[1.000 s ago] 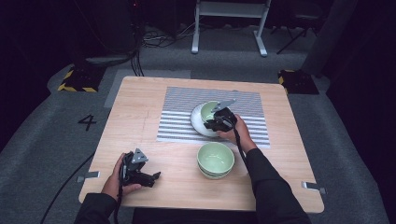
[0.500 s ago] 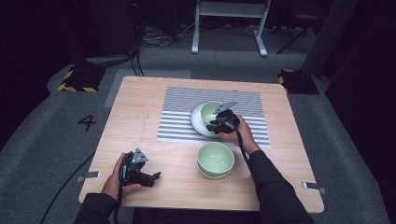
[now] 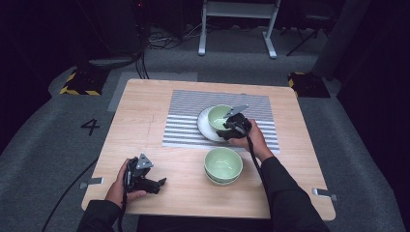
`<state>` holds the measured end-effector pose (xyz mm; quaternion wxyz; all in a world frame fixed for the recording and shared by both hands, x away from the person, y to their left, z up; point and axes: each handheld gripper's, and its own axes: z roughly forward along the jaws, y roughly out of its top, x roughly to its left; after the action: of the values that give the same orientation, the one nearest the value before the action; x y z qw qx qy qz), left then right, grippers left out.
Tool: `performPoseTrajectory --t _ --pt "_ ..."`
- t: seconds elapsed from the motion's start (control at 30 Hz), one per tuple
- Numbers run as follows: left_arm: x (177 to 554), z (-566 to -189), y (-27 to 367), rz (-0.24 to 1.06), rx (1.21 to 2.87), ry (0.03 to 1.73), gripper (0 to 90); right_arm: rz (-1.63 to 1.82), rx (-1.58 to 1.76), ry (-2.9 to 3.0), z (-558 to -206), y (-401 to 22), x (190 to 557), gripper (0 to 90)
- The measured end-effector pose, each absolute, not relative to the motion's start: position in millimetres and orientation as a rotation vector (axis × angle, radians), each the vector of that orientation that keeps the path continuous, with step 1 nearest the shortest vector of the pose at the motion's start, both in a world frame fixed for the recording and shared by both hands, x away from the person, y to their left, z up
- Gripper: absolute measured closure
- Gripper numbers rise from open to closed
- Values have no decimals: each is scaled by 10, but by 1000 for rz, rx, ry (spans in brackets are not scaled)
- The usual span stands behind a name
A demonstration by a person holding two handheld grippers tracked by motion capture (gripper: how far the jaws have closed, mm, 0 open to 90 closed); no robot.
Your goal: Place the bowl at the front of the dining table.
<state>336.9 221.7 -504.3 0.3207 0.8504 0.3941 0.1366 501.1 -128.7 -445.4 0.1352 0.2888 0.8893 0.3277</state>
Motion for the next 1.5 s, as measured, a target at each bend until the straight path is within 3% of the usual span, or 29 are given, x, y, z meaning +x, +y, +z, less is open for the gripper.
performPoseTrajectory --t 0.5,0.9,1.5 --pt "3368 -5044 2217 360 2234 1036 4 905 820 2539 -4353 -1250 4912 258" --pt "3366 -5043 2219 364 2234 1038 4 938 778 2521 -4228 -1245 4783 204" --pt "3366 -5043 2218 364 2234 1038 4 909 762 2487 -4086 -1376 4641 217"
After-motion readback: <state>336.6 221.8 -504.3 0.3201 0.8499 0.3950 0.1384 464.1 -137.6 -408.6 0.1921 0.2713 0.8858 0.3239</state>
